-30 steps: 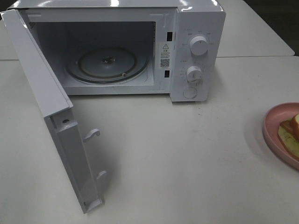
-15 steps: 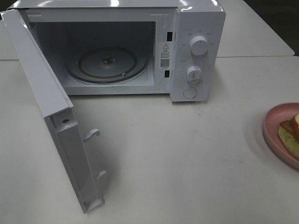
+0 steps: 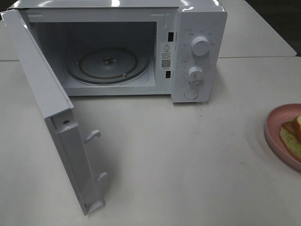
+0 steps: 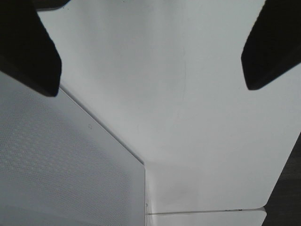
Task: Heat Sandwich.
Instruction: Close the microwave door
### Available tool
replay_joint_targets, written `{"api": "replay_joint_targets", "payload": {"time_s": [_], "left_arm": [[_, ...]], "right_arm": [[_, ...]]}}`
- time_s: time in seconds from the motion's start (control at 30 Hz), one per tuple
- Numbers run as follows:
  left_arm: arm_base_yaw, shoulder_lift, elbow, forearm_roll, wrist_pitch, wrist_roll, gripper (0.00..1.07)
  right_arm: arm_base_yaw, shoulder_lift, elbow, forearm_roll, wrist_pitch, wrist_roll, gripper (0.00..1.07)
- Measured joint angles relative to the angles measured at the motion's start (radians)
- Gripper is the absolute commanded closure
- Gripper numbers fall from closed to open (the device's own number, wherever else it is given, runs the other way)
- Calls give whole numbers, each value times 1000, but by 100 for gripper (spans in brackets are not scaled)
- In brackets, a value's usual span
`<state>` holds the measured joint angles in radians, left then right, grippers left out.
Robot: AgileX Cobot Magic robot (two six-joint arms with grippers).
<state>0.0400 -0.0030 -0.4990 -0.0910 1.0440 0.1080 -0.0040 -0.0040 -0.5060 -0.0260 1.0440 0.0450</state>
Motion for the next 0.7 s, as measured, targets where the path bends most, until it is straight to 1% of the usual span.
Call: {"api": "replay_joint_targets", "payload": {"time_s": [0.7], "left_arm": [[0, 0, 0, 0, 0, 0, 3]], "right_arm": [[0, 0, 0, 0, 0, -1, 31]]}}
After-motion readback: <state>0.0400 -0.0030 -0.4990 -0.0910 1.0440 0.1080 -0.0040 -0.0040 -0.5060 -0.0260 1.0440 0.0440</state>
